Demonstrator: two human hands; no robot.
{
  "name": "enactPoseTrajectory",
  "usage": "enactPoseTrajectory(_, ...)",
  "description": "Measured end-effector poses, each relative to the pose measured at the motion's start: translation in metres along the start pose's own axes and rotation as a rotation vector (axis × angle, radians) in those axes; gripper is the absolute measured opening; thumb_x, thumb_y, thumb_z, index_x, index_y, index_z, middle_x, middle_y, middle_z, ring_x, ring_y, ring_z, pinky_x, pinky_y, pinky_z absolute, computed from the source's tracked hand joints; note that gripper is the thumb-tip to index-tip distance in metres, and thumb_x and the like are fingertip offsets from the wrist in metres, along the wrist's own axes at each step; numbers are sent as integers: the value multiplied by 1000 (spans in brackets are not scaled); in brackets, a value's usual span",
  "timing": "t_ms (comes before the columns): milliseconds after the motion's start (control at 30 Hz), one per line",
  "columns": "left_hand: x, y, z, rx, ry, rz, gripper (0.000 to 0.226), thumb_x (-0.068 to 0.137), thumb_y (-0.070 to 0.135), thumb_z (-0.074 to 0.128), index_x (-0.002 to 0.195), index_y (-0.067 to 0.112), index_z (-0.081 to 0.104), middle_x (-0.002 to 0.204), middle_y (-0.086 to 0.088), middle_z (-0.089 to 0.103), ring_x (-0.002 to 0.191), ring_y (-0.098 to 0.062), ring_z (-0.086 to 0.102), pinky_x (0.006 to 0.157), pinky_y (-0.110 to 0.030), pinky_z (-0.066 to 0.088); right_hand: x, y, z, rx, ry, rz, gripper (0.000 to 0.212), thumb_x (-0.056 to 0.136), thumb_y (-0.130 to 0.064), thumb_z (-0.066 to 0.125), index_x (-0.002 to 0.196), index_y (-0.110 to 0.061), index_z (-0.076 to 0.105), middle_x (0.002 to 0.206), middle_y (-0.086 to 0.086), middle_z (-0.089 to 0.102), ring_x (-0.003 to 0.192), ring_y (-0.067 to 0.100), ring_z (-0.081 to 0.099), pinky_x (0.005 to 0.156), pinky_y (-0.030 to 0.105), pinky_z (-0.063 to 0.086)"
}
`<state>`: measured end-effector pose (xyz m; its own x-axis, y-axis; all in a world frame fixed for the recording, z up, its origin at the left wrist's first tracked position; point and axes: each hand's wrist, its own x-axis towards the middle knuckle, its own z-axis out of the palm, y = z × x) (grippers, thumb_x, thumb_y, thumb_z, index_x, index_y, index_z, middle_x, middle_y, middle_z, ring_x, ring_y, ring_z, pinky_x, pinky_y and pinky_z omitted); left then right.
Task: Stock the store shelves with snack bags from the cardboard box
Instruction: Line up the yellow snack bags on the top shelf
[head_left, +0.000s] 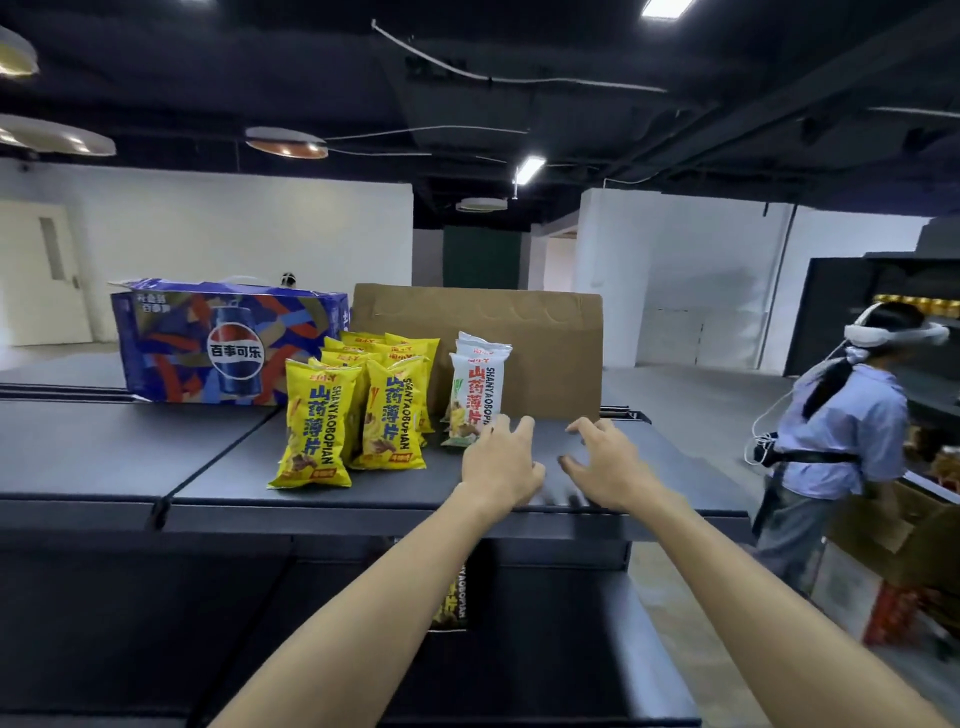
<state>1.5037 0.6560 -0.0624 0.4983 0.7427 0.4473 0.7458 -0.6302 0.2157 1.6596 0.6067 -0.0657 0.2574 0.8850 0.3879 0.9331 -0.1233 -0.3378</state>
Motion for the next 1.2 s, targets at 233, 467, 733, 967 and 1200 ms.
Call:
enactPoseTrajectory(233,-50,74,9,22,-26,54,52,88,30,52,137,19,38,123,-10,48,113,-31,49,79,-41,46,-76,48,-40,4,-19,53,41,91,-35,60,127,-20,49,124,5,49,116,27,52,95,43,46)
enactPoseTrajectory(467,-122,154,59,78,-9,64,47,87,34,51,130,18,42,118,-6,52,105,-27,53,69,-34,42,-170,112,-49,-15,-99,109,43,89,-28,62,130,-17,50,129,6,50,119,28,52,95,35,44)
enactPoseTrajectory(733,-209,176,151,31,-254,38,37,90,31,52,122,16,44,109,-9,56,94,-30,56,62,-36,41,-259,174,24,78,-299,241,47,93,-31,59,133,-11,48,131,13,51,121,30,51,102,39,41)
enactPoseTrajectory(967,-270,174,257,-56,-573,-31,48,89,27,50,135,17,41,117,-12,57,97,-37,60,69,-39,45,-337,229,108,86,-543,440,46,91,-27,61,131,-6,49,130,18,54,122,32,50,100,37,41)
enactPoseTrajectory(1200,-325,141,347,-107,-691,-83,18,87,25,55,95,14,43,106,-13,51,89,-31,52,64,-35,40,-409,271,176,27,-752,624,48,91,-34,59,133,-14,47,126,12,51,112,30,55,93,39,47)
